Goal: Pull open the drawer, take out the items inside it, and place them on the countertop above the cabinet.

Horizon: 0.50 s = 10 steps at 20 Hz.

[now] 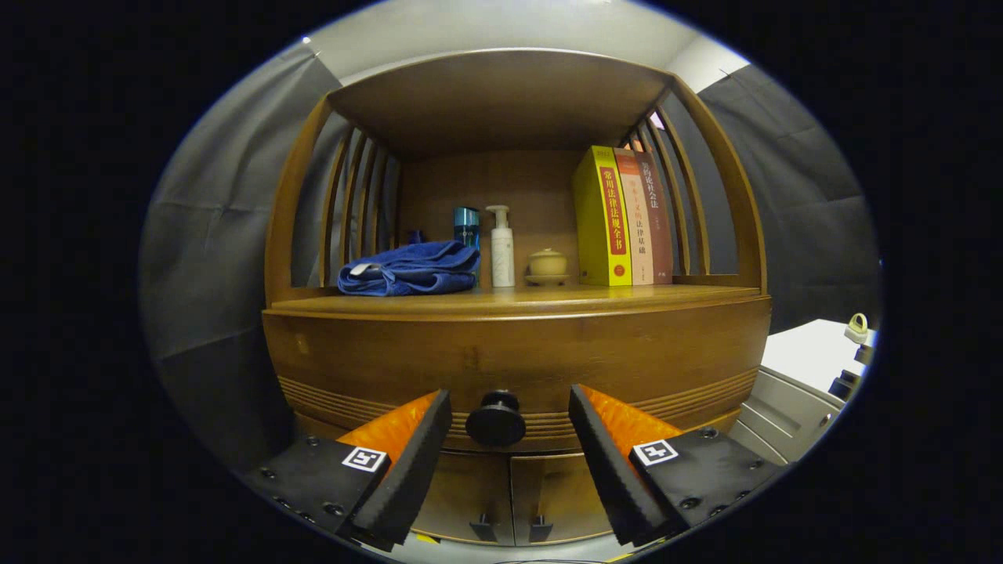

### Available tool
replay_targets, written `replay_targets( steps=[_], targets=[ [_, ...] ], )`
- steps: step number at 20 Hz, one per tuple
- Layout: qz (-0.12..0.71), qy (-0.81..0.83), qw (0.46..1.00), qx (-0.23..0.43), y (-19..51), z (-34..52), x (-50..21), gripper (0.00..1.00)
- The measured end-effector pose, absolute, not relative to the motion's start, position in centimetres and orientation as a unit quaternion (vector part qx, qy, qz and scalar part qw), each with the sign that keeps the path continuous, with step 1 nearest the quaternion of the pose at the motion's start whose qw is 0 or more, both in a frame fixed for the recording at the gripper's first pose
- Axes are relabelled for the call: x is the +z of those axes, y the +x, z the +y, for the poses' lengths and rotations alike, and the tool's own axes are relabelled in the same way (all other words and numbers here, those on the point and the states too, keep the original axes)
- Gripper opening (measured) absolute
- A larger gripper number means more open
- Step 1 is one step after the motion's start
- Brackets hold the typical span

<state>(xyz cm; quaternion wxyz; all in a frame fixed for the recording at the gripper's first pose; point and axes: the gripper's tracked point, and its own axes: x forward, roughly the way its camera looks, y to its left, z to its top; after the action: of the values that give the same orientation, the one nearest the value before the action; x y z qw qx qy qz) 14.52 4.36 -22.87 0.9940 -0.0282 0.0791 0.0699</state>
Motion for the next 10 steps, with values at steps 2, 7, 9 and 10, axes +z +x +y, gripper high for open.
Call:
replay_targets(
  steps=[2, 7, 9, 10],
  targets=[
    [0.085, -0.035, 0.994, 0.066, 15.1, 4.3, -23.6, 0.99],
    [0.087, -0.049, 0.994, 0.051, 16.7, 3.8, -24.4, 0.86],
    [0.086, -0.054, 0.994, 0.049, 16.8, 4.2, -24.3, 0.82],
    [0.086, -0.057, 0.994, 0.047, 16.7, 4.4, -24.3, 0.8]
  ],
)
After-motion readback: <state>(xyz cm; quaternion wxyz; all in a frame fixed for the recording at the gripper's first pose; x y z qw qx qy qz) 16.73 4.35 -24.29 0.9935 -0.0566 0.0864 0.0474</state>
